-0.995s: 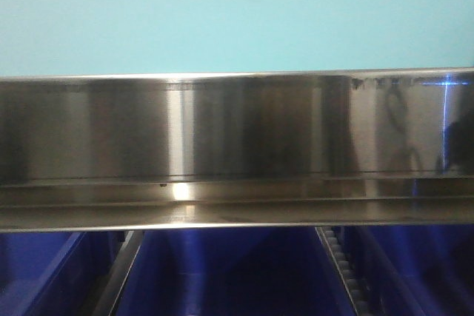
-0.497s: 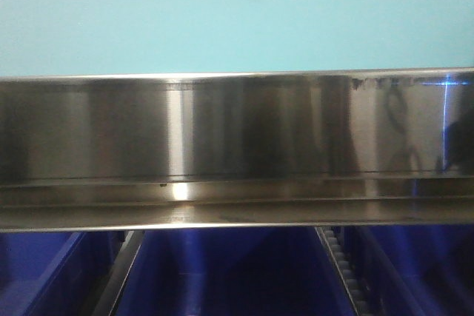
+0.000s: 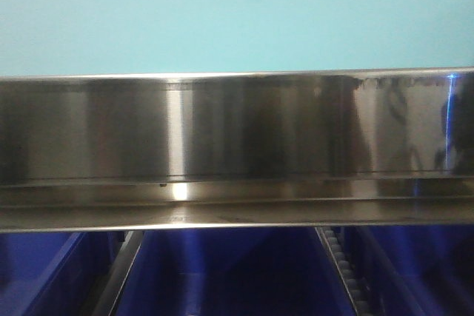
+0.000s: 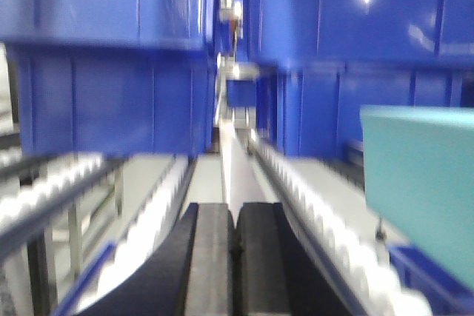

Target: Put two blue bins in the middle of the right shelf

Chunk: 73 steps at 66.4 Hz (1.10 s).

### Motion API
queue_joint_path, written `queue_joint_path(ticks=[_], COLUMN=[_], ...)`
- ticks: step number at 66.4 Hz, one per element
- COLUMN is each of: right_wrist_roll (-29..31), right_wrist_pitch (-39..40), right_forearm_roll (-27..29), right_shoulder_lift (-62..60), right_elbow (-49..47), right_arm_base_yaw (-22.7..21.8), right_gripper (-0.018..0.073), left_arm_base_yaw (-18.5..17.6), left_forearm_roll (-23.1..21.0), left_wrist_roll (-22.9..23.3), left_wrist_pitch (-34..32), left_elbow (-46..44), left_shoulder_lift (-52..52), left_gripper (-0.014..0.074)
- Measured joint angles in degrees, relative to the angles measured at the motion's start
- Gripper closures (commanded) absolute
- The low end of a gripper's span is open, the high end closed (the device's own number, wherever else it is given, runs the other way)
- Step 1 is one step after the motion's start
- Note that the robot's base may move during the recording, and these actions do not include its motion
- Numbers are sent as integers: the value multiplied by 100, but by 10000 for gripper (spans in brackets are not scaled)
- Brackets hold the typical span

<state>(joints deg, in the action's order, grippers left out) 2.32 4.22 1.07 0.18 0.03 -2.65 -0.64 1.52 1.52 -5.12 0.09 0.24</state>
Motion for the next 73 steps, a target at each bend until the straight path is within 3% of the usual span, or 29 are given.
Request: queue_joint_path(ticks=[10,25,40,54,73], right_wrist_roll=[0,0,0,0,0], right_wrist_pitch=[-103,-1169,-1994,-2605,-3394], right_forearm_roll=[0,0,0,0,0], right_shoulder_lift=[-9,22,878,2199,3792], right_elbow=[-368,-1683,-2843,-3848,-4959], right_arm_base_yaw=[0,0,0,0,0], right_gripper=[724,724,724,724,724], left_arm_base_yaw=[0,0,0,0,0], left_forearm_roll=[0,121,238,273,286], left_wrist_roll=[0,0,0,0,0], left_wrist_pitch=[412,1697,2422,3500,3472], left_elbow=[-591,-2121,-3355,-4451,-4926], left_shoulder_lift=[0,174,1383,2846,3850], left_gripper=[707,707,707,707,707])
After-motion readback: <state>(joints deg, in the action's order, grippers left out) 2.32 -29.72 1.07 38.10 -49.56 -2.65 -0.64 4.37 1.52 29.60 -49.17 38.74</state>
